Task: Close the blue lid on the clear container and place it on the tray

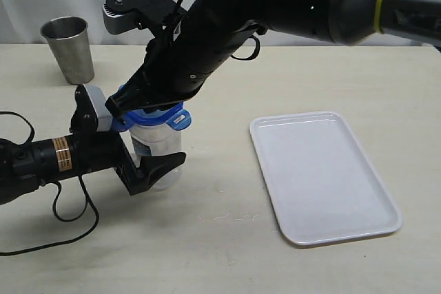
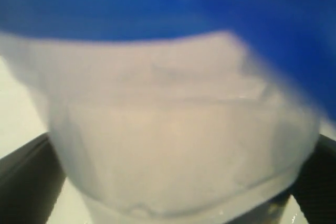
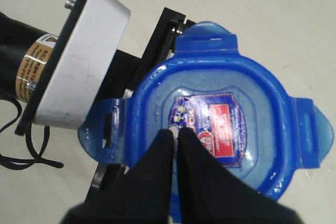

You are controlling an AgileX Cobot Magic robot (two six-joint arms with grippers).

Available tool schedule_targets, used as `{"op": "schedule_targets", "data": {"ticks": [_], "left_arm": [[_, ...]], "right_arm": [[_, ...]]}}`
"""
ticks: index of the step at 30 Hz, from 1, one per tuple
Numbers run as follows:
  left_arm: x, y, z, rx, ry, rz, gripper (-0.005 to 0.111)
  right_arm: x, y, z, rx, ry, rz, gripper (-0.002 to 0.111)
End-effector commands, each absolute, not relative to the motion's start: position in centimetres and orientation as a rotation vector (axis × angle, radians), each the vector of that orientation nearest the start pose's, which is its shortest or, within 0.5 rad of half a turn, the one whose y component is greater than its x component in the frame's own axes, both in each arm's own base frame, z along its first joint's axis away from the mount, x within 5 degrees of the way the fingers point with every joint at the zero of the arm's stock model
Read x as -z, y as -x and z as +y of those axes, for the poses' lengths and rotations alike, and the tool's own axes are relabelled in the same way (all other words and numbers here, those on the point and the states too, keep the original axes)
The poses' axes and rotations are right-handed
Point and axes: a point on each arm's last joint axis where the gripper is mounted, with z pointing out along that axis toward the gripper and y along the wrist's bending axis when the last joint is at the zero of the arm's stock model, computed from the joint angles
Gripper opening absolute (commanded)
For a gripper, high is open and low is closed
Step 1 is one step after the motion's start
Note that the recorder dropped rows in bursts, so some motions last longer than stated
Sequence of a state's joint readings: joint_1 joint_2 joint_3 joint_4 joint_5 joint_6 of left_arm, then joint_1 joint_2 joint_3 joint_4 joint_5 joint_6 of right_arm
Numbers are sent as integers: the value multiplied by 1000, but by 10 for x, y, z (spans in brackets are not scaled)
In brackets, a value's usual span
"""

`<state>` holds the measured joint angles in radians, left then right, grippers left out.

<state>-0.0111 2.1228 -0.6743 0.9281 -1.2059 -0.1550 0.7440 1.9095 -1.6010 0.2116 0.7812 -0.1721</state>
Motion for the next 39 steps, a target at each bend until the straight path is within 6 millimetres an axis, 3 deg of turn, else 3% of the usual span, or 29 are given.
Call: {"op": "schedule_targets", "data": {"ticks": [1,8,16,19,27,32,36,38,39], "left_arm": [[-85,-316,-75,594,-751,1650,105],[-85,-322,-95,580,-797,1666,105],[-84,-325,-95,554,-763,1696,102],[-83,-325,-95,548,-767,1709,82],[-78,-317,-100,593,-904,1701,0],[-81,-316,-101,691,-809,1734,0],[-81,-316,-101,707,-795,1742,0],[-82,-314,-103,728,-821,1715,0],[-83,-313,-104,740,-842,1697,0]], "right_arm": [[-258,-304,298,-422,1070,2466,4],[-258,-304,298,-422,1070,2466,4],[-258,-304,298,-422,1070,2466,4],[-258,-304,298,-422,1070,2466,4],[-258,-304,298,-415,1097,2451,4],[-274,-300,294,-410,1154,2375,4],[-311,-288,283,-387,1247,2221,4],[-328,-280,276,-372,1296,2153,11],[-338,-275,271,-341,1371,2098,22]]}}
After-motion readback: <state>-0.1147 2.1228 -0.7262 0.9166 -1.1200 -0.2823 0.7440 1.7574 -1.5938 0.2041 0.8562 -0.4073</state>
